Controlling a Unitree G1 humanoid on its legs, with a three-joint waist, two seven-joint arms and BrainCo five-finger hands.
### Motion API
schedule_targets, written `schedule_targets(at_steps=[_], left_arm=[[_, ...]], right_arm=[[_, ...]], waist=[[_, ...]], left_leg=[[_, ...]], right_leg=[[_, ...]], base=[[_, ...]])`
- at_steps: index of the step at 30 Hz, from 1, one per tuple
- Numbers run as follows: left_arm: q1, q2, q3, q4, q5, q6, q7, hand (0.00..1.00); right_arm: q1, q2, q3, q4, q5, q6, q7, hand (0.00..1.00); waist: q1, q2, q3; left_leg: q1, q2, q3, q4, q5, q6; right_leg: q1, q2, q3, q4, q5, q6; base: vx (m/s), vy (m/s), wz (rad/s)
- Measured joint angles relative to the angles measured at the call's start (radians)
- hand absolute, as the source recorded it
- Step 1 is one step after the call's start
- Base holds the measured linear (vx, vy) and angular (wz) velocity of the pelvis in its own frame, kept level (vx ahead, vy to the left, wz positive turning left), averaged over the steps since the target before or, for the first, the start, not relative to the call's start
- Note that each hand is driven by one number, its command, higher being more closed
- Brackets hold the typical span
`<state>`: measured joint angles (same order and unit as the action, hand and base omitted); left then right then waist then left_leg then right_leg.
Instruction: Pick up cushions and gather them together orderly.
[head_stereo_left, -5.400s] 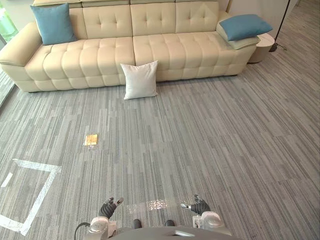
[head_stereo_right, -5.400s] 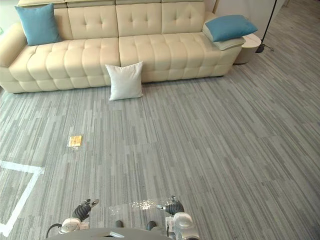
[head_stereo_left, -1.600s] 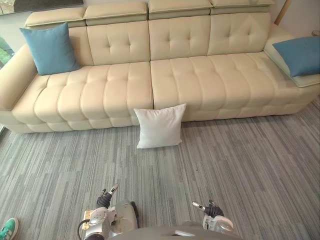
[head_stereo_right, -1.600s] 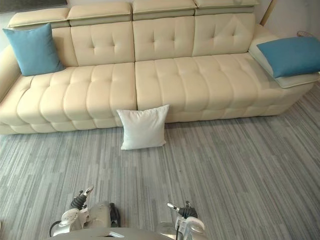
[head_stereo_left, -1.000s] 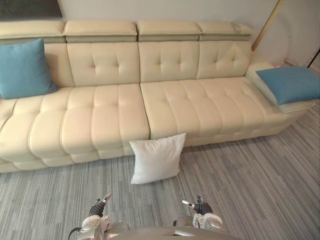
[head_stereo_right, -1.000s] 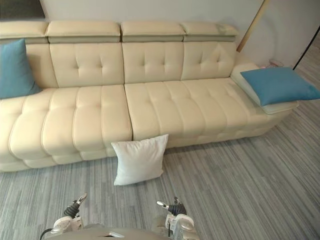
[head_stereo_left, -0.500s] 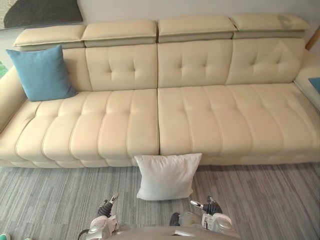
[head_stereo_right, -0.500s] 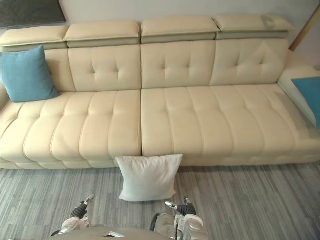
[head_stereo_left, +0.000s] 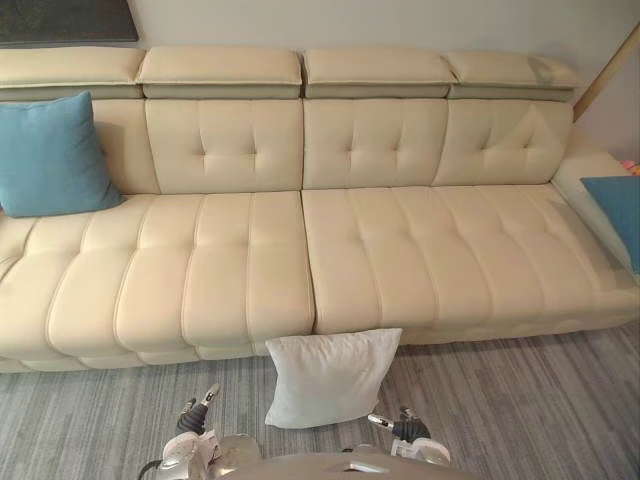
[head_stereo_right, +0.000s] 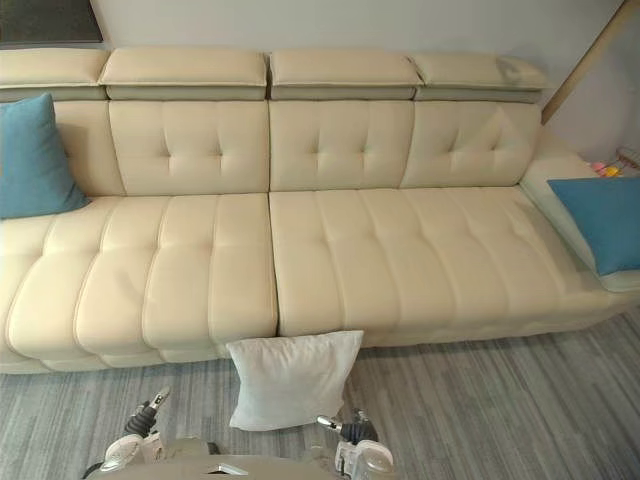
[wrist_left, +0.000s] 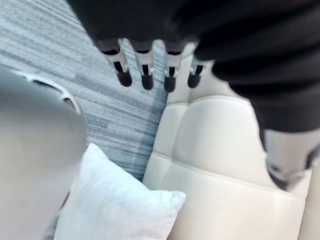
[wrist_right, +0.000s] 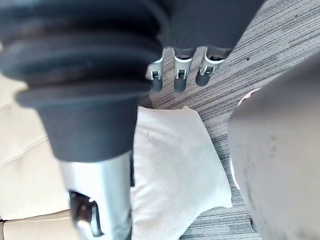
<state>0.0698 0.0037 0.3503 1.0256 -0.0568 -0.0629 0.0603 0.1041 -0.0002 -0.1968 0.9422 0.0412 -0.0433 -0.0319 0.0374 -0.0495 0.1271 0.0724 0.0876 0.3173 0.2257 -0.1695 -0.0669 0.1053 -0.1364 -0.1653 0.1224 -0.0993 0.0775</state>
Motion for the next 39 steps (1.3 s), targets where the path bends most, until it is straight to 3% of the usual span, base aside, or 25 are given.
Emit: schedule_targets(at_steps=[1, 4, 7, 11, 12, 13, 14, 15, 18, 19, 24, 30, 39], left_arm=[[-0.001, -0.004, -0.047, 0.006, 0.000, -0.001, 0.001, 0.00], [-0.013, -0.006, -0.054, 0.001, -0.001, 0.000, 0.014, 0.00], [-0.019, -0.005, -0.084, -0.032, -0.012, -0.001, 0.041, 0.00], [-0.019, -0.001, -0.091, -0.037, -0.020, -0.004, 0.042, 0.00], [-0.066, 0.032, -0.134, -0.047, -0.020, 0.000, 0.042, 0.00], [-0.089, 0.045, -0.164, -0.056, -0.020, 0.002, 0.042, 0.00], [-0.154, 0.063, -0.221, -0.078, -0.055, -0.005, 0.059, 0.00], [-0.218, 0.079, -0.220, -0.118, -0.111, -0.017, 0.086, 0.00], [-0.364, 0.093, -0.204, -0.118, -0.176, -0.024, 0.111, 0.00], [-0.377, 0.093, -0.207, -0.142, -0.178, -0.027, 0.113, 0.00], [-0.457, 0.108, -0.197, -0.152, -0.187, -0.030, 0.122, 0.00], [-0.621, 0.141, -0.194, -0.164, -0.206, -0.029, 0.142, 0.00], [-0.751, 0.171, -0.219, -0.222, -0.215, -0.026, 0.156, 0.00]], right_arm=[[-0.007, -0.026, 0.034, 0.005, -0.010, -0.002, -0.006, 0.00], [-0.030, -0.045, 0.044, -0.002, -0.032, 0.003, -0.037, 0.00], [-0.033, -0.046, 0.058, -0.032, -0.048, 0.003, -0.059, 0.00], [-0.026, -0.047, 0.057, -0.053, -0.048, 0.004, -0.078, 0.00], [-0.084, -0.080, 0.102, -0.064, -0.049, 0.009, -0.078, 0.00], [-0.122, -0.098, 0.108, -0.075, -0.049, 0.011, -0.078, 0.00], [-0.200, -0.153, 0.112, -0.145, -0.039, 0.009, -0.101, 0.00], [-0.283, -0.199, 0.100, -0.222, -0.024, -0.002, -0.141, 0.00], [-0.464, -0.255, 0.052, -0.241, 0.001, -0.001, -0.194, 0.00], [-0.482, -0.264, 0.054, -0.268, 0.003, -0.004, -0.212, 0.00], [-0.606, -0.290, 0.054, -0.258, 0.021, -0.002, -0.246, 0.00], [-0.804, -0.365, 0.067, -0.231, 0.073, 0.000, -0.288, 0.00], [-1.031, -0.441, 0.117, -0.076, 0.133, 0.008, -0.308, 0.00]], waist=[[0.003, 0.018, -0.004], [0.010, 0.028, 0.012], [0.012, 0.025, 0.046], [0.015, 0.019, 0.057], [0.012, 0.029, 0.156], [0.012, 0.030, 0.183], [0.003, 0.029, 0.137], [0.002, 0.029, 0.158], [-0.011, 0.034, 0.319], [-0.010, 0.034, 0.330], [-0.012, 0.040, 0.339], [-0.015, 0.059, 0.397], [-0.010, 0.059, 0.411]], left_leg=[[0.024, -0.006, 0.005, -0.083, 0.049, -0.007], [0.009, -0.005, 0.010, -0.092, 0.062, -0.008], [-0.038, -0.006, 0.015, -0.090, 0.074, -0.006], [-0.035, -0.006, 0.015, -0.087, 0.075, -0.006], [-0.055, 0.007, 0.017, -0.027, 0.024, -0.027], [-0.106, 0.017, 0.018, 0.028, 0.012, -0.018], [-0.359, 0.051, 0.009, 0.209, -0.025, 0.008], [-0.547, 0.073, 0.015, 0.315, -0.043, 0.023], [-0.624, 0.102, 0.015, 0.407, -0.045, 0.038], [-0.664, 0.114, 0.010, 0.426, -0.051, 0.043], [-0.868, 0.138, 0.008, 0.503, -0.056, 0.050], [-1.088, 0.151, 0.000, 0.595, -0.040, 0.062], [-1.312, 0.174, -0.001, 0.705, -0.044, 0.087]], right_leg=[[-0.005, 0.013, 0.016, -0.034, 0.028, 0.012], [-0.042, 0.014, 0.024, -0.009, 0.030, 0.012], [-0.110, 0.012, 0.043, 0.018, 0.033, 0.012], [-0.108, 0.011, 0.044, 0.021, 0.034, 0.013], [-0.124, 0.010, 0.054, 0.073, -0.001, 0.004], [-0.176, 0.009, 0.065, 0.122, -0.010, 0.000], [-0.444, 0.006, 0.090, 0.292, -0.025, -0.003], [-0.631, 0.006, 0.109, 0.387, -0.031, -0.003], [-0.705, 0.019, 0.121, 0.449, -0.018, -0.005], [-0.744, 0.025, 0.121, 0.468, -0.022, -0.010], [-0.962, 0.026, 0.134, 0.552, -0.019, -0.024], [-1.195, 0.022, 0.149, 0.663, -0.015, -0.031], [-1.429, 0.021, 0.167, 0.775, -0.019, -0.027]], base=[[-0.13, -0.085, -0.17], [-0.12, -0.037, -0.13], [-0.13, -0.009, -0.10], [-0.05, -0.001, -0.04], [-0.11, 0.009, -0.18], [-0.32, 0.009, -0.28], [-0.44, 0.019, -0.30], [-0.37, 0.015, -0.25], [-0.21, 0.025, -0.14], [-0.20, -0.024, -0.08], [-0.14, -0.039, -0.08], [-0.09, -0.004, 0.03], [-0.06, -0.009, 0.02]])
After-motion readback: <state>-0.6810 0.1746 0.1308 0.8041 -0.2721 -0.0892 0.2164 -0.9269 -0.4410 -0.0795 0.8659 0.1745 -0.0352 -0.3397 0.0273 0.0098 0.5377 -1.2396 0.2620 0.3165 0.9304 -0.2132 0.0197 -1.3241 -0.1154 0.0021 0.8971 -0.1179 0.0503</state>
